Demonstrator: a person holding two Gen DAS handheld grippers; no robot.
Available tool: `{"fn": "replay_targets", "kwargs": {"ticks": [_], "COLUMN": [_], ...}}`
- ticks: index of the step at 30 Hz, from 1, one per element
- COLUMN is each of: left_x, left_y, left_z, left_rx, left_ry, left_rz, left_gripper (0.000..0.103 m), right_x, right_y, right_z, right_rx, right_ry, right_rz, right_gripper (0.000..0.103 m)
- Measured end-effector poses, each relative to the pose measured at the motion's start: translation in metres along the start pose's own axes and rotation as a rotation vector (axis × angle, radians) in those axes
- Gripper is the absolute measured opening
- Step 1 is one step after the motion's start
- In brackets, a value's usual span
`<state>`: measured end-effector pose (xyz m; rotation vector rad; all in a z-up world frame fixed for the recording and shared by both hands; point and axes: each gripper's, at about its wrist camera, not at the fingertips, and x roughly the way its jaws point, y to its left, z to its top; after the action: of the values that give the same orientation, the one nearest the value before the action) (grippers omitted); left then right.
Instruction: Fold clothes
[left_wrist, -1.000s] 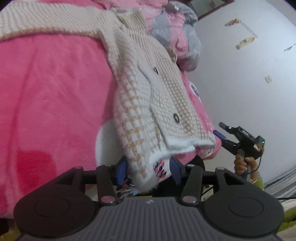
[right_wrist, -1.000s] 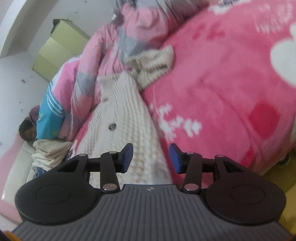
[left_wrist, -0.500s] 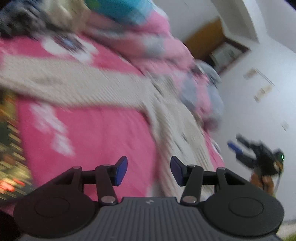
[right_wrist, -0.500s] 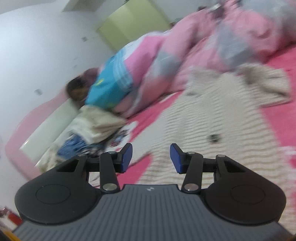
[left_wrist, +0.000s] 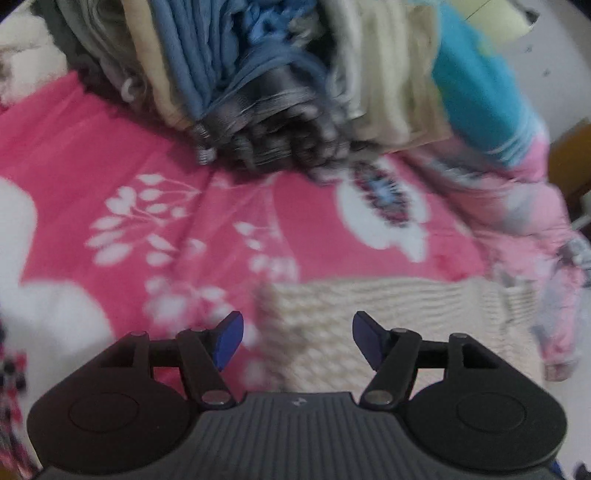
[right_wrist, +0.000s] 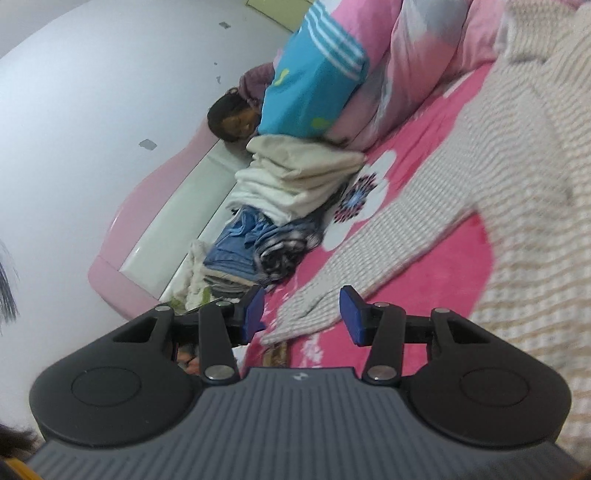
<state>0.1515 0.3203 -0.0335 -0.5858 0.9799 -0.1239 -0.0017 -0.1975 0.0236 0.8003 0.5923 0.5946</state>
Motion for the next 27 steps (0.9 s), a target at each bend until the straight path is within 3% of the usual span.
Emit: {"fn": "replay_targets", "kwargs": {"ticks": [5,10,12,14,18,22,27], "left_x": [0.015,0.026,0.03,0.028,0.011,-0.011,-0.011], "left_y": [-0.002,-0.014,-0.019,-0.024,-0.038,-0.058,-0.086], "left_z": [0.002,-0.004,-0.006,-0.002,0.016,0.054,0.104], "left_rx": [0.061,0.11,0.145,0.143,0.171,0.198,0.255], "left_ry": [0.039,0.046,0.027,0.003,-0.104,-0.236,-0.324], "left_rz": [-0.025,-0.038,-0.02,-0.012,0.0,-0.001,0.049], "left_gripper": [0.066,0.039,0.019,0.011,0.009,0.008,0.008], "right_x": [0.012,0.02,0.023,0.025,0.027,0.025,0.022], "right_y": [-0.002,-0.018,-0.022,-0.024,-0.026,-0.026,-0.027], "right_z": [-0.006,-0.013,-0.015,-0.017,-0.017,-0.015,-0.015], "right_rx": [0.014,0.084,0.11,0.115,0.127,0.138,0.138], "right_ry": [0.034,0.056,0.061,0.064,0.064,0.049,0.034], "right_rz": [-0.041,-0.062,-0.064,-0.069,-0.09,-0.105,-0.121], "right_gripper": [0.045,0.045,0.045,0.045,0.045,0.045,0.045]}}
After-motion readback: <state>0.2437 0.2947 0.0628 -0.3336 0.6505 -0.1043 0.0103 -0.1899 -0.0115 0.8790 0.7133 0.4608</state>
